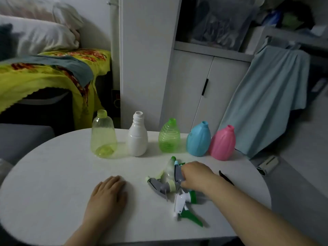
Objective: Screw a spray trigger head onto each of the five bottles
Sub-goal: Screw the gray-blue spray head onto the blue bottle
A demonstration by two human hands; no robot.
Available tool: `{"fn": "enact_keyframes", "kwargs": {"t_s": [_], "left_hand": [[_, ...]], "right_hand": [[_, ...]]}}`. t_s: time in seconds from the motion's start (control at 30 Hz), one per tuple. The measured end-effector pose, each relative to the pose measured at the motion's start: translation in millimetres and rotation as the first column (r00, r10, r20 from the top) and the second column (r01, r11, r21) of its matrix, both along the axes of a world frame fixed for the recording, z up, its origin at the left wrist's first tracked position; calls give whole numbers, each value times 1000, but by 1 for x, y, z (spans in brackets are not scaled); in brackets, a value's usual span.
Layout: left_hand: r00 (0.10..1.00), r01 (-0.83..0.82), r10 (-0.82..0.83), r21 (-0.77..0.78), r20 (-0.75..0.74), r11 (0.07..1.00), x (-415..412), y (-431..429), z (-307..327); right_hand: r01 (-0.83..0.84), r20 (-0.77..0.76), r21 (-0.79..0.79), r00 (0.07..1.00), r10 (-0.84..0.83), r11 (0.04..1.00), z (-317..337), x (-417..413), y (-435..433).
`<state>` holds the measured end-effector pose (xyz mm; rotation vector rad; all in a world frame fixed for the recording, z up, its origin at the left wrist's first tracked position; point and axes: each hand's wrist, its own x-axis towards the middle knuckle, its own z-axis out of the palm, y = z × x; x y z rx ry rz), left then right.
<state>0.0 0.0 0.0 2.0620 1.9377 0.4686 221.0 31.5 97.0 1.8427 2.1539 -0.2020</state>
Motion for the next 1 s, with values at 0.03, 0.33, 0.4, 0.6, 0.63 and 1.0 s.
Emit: {"fn": "enact_keyframes", "kwargs": {"t_s": [0.03, 0.33, 0.4, 0.6, 0.63, 1.0], "left_hand": [[1000, 2, -2, 16, 0, 1000, -2, 2, -2], [999, 12, -16, 98, 41, 995, -6, 9, -16], [998, 12, -18, 105, 55, 994, -6, 9, -15], [996, 27, -34, 97, 77, 995, -5, 5, -8], [995, 33, -41, 92, 88, 995, -4, 4, -7], [969, 72, -97, 116, 228, 991, 30, 9, 30]], "right_hand": [[15, 49, -30, 999, -13, 999, -1, -4, 1], [-33, 130, 37, 991, 28, 999, -17, -2, 13], [-43, 91, 76, 995, 36, 996, -18, 0, 12], [78, -319, 207, 948, -8, 975, 1, 20, 10], [139, -431, 218, 902, -32, 966, 6, 26, 8], [510, -993, 101, -5, 121, 854, 46, 108, 11]]}}
